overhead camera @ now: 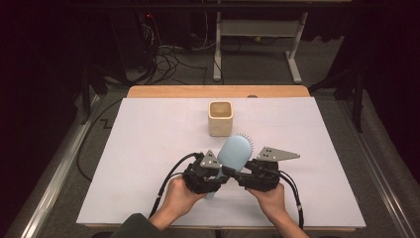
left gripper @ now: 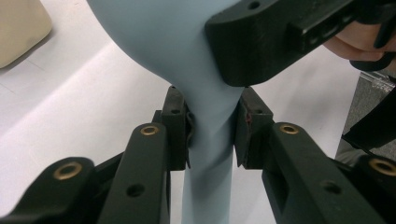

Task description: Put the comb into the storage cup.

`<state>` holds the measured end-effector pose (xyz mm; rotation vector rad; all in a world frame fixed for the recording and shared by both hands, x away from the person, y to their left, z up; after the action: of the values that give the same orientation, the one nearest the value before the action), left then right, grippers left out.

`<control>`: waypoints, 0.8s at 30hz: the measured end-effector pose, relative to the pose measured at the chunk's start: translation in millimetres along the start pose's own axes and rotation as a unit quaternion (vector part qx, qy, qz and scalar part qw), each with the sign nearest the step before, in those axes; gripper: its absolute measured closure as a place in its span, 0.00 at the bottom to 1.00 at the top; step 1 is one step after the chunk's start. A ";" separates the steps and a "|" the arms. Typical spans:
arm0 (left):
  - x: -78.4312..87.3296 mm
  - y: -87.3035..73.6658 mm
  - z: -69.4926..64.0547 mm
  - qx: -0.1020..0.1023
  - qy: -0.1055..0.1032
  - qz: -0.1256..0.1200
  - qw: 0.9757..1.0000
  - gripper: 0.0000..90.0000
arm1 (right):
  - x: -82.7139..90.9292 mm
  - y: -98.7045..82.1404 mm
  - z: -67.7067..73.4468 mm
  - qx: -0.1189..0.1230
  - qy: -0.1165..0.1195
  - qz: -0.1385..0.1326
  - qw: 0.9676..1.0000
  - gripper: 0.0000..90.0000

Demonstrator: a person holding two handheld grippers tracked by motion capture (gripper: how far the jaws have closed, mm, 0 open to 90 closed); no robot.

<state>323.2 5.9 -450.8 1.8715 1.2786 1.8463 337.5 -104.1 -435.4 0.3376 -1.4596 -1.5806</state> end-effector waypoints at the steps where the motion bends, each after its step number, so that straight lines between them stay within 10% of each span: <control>1: 0.4 0.3 0.2 0.004 0.000 -0.005 1.000 0.77 | -0.4 1.0 0.8 0.002 0.000 0.001 1.000 0.62; 24: 28.0 -14.6 17.9 0.042 0.007 -0.051 0.998 0.40 | -3.7 13.9 1.8 0.029 -0.011 0.031 0.999 0.63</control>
<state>328.5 41.2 -444.4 1.8006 1.4488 1.7841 344.1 -98.3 -424.0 0.3057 -1.5217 -1.4982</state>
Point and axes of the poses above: each handheld gripper's, and its own axes: x roughly backward along the jaws, y roughly out of its top, z roughly to its left, the point moved 7 cm from there along -x, roughly forward along the jaws, and after that the axes turned 8 degrees about -y, right-handed, at the moved point
